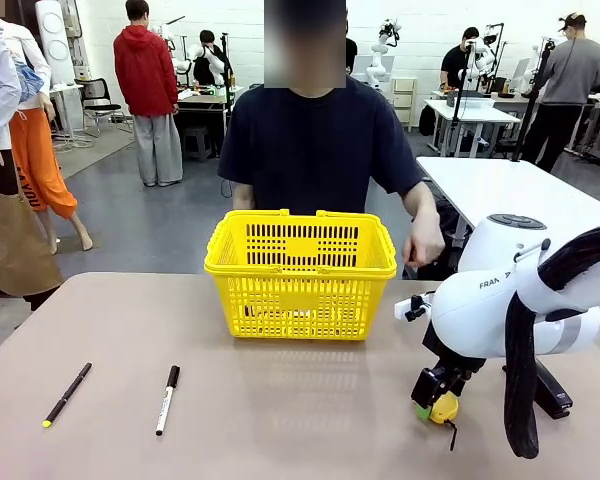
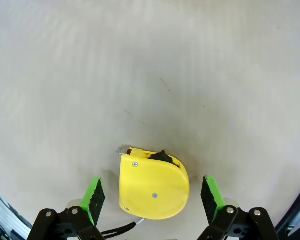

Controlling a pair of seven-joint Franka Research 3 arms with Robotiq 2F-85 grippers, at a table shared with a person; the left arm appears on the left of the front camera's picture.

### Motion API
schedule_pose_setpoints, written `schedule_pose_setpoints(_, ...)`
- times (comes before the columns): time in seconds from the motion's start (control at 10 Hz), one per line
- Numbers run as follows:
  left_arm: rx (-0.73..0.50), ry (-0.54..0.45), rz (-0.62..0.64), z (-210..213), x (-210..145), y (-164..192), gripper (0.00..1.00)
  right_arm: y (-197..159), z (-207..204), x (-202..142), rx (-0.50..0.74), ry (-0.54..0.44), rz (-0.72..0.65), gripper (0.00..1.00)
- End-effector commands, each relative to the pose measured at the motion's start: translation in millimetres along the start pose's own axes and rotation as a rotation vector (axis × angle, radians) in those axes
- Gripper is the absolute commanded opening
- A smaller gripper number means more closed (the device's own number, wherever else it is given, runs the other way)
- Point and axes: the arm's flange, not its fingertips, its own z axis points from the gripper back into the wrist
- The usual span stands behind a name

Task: Place the items the person wants into the basket.
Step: Pick up the item the person points to and place it in the Market Basket.

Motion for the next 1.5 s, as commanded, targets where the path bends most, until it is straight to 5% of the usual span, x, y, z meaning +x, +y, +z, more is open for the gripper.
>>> schedule_pose_setpoints(0.0,-0.003,-0.017,-0.022,0,0,2,1.0,1,-5,-3,-0.024,0.015,0.025,1.0)
schedule_pose_setpoints(0.1,-0.003,-0.017,-0.022,0,0,2,1.0,2,-4,-4,-0.044,0.024,0.061,0.97)
schedule_pose_setpoints(0.2,-0.003,-0.017,-0.022,0,0,2,1.0,2,-4,-5,-0.042,0.027,0.054,0.43)
schedule_pose_setpoints(0.3,-0.003,-0.017,-0.022,0,0,2,1.0,2,-3,-6,-0.037,0.028,0.052,0.4)
schedule_pose_setpoints(0.4,-0.003,-0.017,-0.022,0,0,2,1.0,1,-3,-5,-0.033,0.027,0.046,0.0)
schedule_pose_setpoints(0.6,-0.003,-0.017,-0.022,0,0,2,1.0,1,-4,-6,-0.032,0.034,0.044,0.0)
schedule_pose_setpoints(0.7,-0.003,-0.017,-0.022,0,0,2,1.0,0,-3,-6,-0.033,0.033,0.039,0.19)
schedule_pose_setpoints(0.9,-0.003,-0.017,-0.022,0,0,2,1.0,1,4,-8,-0.024,0.021,0.021,0.0)
schedule_pose_setpoints(1.0,-0.003,-0.017,-0.022,0,0,2,1.0,4,24,-9,0.01,0.065,-0.007,0.0)
schedule_pose_setpoints(1.4,-0.003,-0.017,-0.022,0,0,2,1.0,62,215,6,-0.117,0.216,-0.141,0.0)
